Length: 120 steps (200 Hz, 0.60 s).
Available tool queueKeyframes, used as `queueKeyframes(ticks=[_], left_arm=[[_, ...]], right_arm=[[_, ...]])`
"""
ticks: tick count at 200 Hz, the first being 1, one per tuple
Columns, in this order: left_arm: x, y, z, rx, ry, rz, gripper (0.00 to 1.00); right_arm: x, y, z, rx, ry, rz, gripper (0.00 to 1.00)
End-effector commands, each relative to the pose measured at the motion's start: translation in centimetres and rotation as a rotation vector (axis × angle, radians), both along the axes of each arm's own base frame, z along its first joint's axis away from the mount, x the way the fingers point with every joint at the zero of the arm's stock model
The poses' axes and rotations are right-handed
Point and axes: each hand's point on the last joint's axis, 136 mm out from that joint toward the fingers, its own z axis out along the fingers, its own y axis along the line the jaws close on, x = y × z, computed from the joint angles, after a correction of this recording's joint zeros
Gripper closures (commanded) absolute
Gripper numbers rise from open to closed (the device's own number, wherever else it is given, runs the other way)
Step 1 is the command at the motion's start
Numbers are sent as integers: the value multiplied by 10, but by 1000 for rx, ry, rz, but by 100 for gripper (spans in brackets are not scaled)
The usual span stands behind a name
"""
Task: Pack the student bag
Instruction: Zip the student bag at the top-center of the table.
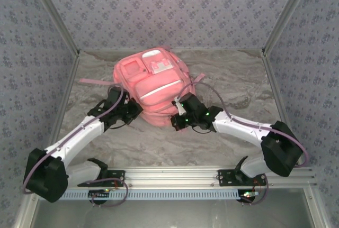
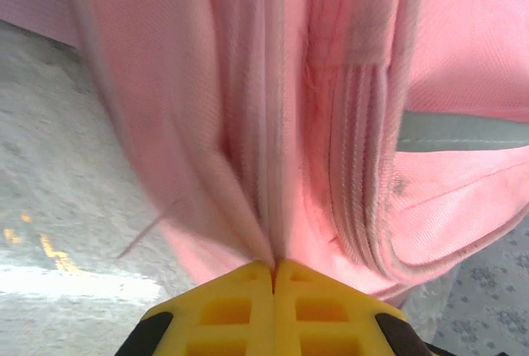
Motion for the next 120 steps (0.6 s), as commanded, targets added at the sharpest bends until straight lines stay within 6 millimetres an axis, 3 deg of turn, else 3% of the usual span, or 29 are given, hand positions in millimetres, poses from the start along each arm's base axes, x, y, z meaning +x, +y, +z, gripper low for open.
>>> queueKeyframes(ticks=[1, 45, 73, 94, 106, 120], left_arm=[[7, 36, 10, 107, -52, 81, 100], [4, 38, 8, 131, -53, 58, 100], [-1, 19, 7, 118, -59, -10, 100], [-14, -1, 6, 94, -32, -62, 62], [-25, -11, 4, 75, -10, -77, 49], [-38, -22, 1, 49, 15, -101, 42]], right_arm=[[-8, -56, -35, -254, 77, -53, 100], [-22, -22, -18, -151, 103, 82, 100], [-35, 2, -5, -77, 180, 139, 100], [-55, 21, 0, -24, 298, 208, 100], [-64, 32, 2, 15, 349, 232, 100], [-65, 42, 5, 56, 372, 215, 100]])
